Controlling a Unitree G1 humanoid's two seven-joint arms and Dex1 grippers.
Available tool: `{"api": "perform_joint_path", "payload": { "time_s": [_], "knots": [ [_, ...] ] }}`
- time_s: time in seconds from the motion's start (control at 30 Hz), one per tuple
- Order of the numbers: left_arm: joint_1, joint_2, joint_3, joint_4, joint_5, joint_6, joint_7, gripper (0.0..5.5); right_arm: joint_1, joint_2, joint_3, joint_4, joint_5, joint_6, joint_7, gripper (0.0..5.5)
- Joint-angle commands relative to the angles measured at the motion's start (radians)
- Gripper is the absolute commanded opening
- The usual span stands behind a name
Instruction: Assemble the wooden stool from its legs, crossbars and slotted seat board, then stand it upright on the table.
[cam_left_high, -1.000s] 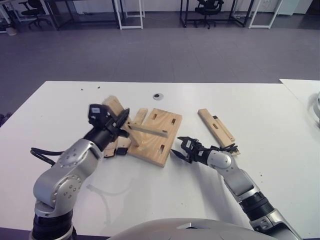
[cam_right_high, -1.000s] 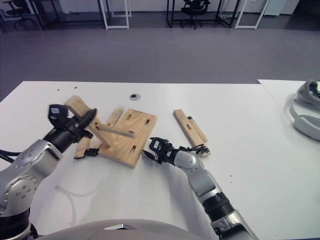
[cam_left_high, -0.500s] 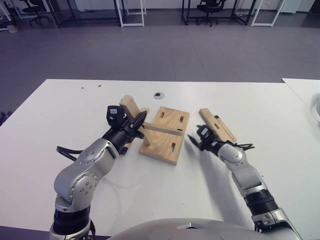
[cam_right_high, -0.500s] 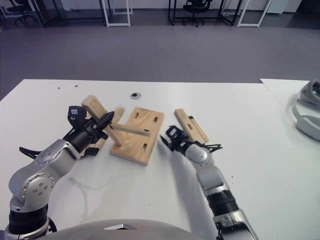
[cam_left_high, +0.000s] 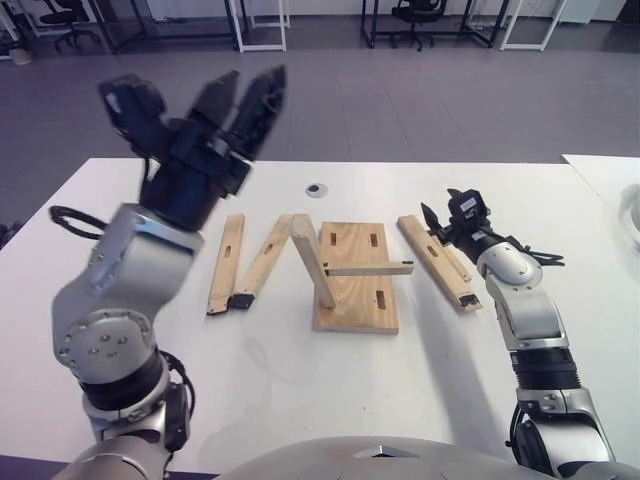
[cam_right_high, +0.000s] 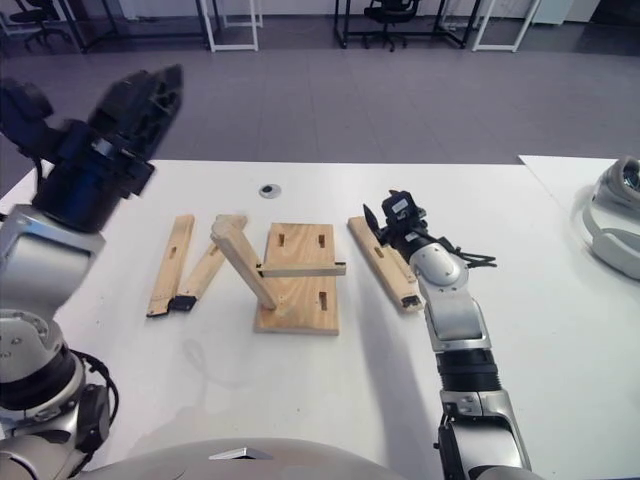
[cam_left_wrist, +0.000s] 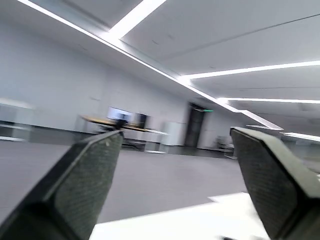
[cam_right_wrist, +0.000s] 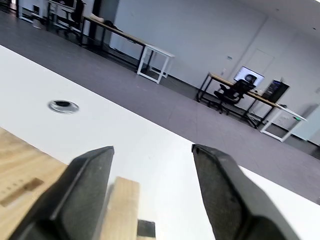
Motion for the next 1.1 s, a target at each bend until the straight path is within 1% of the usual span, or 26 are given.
{"api": "perform_joint_path", "payload": {
  "time_s": [0.03,0.17,0.2,0.27,0.47,0.6,0.77,0.8,0.87,0.97,1.03,1.1],
  "knots": [
    [0.172,0.116,-0.157,0.180,0.293,-0.006,-0.141,3.95,-0.035,-0.006,-0.019,0.040,0.003,0.012,-0.023,2.90],
    [0.240,0.113,-0.317,0.421,0.480,-0.060,-0.304,3.95,-0.030,0.001,-0.018,0.080,0.005,0.020,-0.029,2.90],
    [0.243,0.105,-0.339,0.482,0.507,-0.048,-0.327,3.95,-0.028,0.003,-0.015,0.092,0.005,0.019,-0.028,2.90],
    [0.247,0.096,-0.366,0.560,0.553,-0.022,-0.350,3.95,-0.024,0.007,-0.010,0.110,0.004,0.017,-0.027,2.90],
    [0.255,0.083,-0.413,0.681,0.657,-0.005,-0.437,3.95,-0.012,0.029,0.013,0.141,-0.002,0.008,-0.034,2.90],
    [0.257,0.061,-0.409,0.716,0.700,-0.003,-0.458,3.28,-0.013,0.035,0.018,0.149,-0.004,0.006,-0.038,2.90],
    [0.269,0.045,-0.412,0.703,0.750,-0.013,-0.476,2.40,-0.018,0.042,0.021,0.157,0.002,0.007,-0.033,2.90],
    [0.261,0.037,-0.406,0.705,0.758,-0.031,-0.480,2.21,-0.029,0.050,0.010,0.161,0.026,0.021,-0.021,2.90],
    [0.241,0.013,-0.375,0.715,0.767,-0.078,-0.474,2.07,-0.056,0.067,-0.018,0.157,0.092,0.060,0.014,2.90],
    [0.159,-0.042,-0.291,0.661,0.700,-0.207,-0.538,2.07,-0.156,0.117,-0.117,0.102,0.342,0.204,0.105,2.90],
    [0.071,-0.065,-0.275,0.638,0.671,-0.284,-0.607,2.07,-0.253,0.151,-0.169,0.080,0.516,0.315,0.156,2.90],
    [-0.007,-0.077,-0.269,0.662,0.658,-0.340,-0.672,2.07,-0.356,0.199,-0.209,0.093,0.655,0.397,0.163,2.90]
  ]
}}
